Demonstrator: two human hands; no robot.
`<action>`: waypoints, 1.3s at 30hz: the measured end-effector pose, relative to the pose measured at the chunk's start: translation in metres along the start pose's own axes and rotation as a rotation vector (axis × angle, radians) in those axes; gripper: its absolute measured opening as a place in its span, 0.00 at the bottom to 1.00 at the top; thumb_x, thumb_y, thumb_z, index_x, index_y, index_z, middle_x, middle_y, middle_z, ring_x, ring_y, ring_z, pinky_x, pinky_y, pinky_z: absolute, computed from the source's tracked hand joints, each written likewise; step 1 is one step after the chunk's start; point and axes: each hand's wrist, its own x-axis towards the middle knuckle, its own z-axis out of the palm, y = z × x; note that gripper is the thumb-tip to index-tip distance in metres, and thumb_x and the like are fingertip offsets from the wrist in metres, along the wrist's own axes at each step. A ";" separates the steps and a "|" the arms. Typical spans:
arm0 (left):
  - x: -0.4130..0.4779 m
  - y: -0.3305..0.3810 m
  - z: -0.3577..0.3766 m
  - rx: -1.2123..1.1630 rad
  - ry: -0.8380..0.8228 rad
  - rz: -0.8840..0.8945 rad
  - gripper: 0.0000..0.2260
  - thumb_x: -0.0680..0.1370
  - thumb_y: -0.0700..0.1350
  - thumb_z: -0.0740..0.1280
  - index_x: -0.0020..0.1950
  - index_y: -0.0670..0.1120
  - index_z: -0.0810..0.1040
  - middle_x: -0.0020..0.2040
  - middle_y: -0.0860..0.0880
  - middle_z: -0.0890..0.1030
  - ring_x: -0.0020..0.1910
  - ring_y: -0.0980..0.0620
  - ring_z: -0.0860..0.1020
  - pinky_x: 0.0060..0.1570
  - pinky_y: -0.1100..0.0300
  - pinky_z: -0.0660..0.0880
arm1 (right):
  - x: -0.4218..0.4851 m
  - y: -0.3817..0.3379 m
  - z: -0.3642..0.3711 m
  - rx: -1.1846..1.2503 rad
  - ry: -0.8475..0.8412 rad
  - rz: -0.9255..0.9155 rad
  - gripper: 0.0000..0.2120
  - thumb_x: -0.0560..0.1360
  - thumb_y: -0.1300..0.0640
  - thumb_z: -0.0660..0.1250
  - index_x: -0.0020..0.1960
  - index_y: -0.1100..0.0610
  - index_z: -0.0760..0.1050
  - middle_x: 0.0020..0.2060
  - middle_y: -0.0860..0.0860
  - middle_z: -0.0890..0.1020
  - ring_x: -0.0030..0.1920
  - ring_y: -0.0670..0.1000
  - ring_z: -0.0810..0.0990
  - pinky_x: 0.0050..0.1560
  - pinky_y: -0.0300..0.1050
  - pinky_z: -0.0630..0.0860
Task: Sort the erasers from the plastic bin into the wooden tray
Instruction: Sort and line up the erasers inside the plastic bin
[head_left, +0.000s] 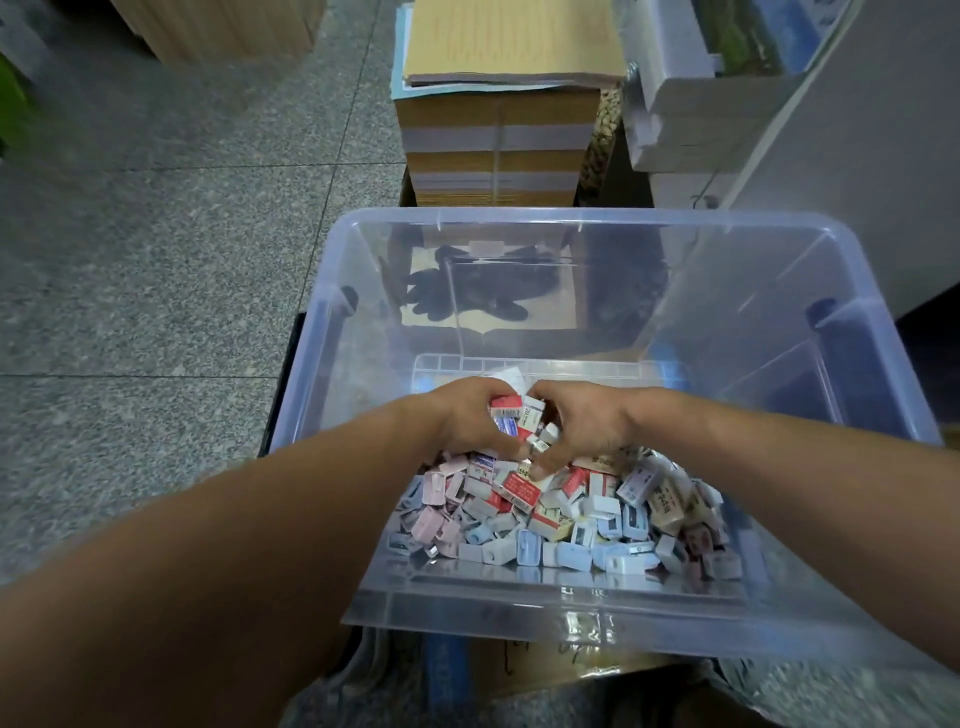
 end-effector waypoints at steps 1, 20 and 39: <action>0.000 0.001 0.000 0.009 -0.015 -0.009 0.26 0.69 0.51 0.82 0.63 0.54 0.77 0.52 0.52 0.83 0.46 0.51 0.83 0.45 0.55 0.82 | -0.001 0.001 0.000 -0.001 -0.004 0.003 0.36 0.63 0.48 0.84 0.65 0.47 0.70 0.54 0.42 0.80 0.55 0.46 0.80 0.59 0.42 0.75; -0.073 0.028 -0.004 0.198 -0.189 0.137 0.14 0.76 0.60 0.72 0.57 0.54 0.82 0.50 0.56 0.82 0.49 0.53 0.81 0.47 0.57 0.77 | -0.089 -0.019 -0.003 -0.059 -0.132 -0.111 0.19 0.69 0.52 0.81 0.57 0.43 0.81 0.49 0.44 0.85 0.49 0.47 0.84 0.55 0.45 0.80; -0.026 0.035 -0.011 0.414 0.118 0.078 0.18 0.80 0.47 0.69 0.69 0.48 0.76 0.66 0.47 0.79 0.62 0.46 0.78 0.60 0.57 0.74 | -0.071 -0.008 -0.020 -0.266 0.275 0.071 0.07 0.77 0.53 0.72 0.54 0.52 0.84 0.44 0.44 0.83 0.42 0.45 0.78 0.47 0.40 0.74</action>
